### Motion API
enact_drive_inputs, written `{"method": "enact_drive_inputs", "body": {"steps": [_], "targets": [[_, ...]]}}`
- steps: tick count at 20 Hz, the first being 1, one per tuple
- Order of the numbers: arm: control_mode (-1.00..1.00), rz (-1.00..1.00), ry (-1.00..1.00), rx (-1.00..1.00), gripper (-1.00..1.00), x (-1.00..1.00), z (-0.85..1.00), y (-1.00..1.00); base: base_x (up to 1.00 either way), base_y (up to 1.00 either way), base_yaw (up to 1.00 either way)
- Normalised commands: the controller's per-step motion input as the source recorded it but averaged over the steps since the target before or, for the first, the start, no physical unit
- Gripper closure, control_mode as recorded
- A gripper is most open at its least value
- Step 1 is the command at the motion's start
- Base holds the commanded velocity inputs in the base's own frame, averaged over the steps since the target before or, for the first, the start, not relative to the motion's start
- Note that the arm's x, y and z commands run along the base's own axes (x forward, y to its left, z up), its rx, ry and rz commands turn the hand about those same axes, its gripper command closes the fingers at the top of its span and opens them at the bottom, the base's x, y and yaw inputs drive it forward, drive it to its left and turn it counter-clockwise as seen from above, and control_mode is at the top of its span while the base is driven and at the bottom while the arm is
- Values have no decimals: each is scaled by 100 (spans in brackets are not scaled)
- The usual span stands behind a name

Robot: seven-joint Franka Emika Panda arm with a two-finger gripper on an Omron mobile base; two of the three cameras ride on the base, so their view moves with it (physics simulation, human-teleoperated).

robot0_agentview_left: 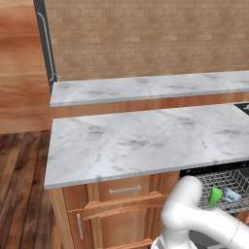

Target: Pick up the cup and bowl from the counter, place them in the dishwasher, and close the dishwasher door.

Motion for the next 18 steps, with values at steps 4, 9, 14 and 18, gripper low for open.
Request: {"method": "enact_drive_inputs", "body": {"steps": [4,9,14,18], "targets": [[-100,0,-4,12,-100,-19,0,0,0,0,0],[-100,0,-6,1,-100,-31,0,7,0,0,0],[-100,0,-8,-5,-100,-36,0,19,0,0,0],[-100,0,-12,-18,-100,-34,0,41,0,0,0]]}}
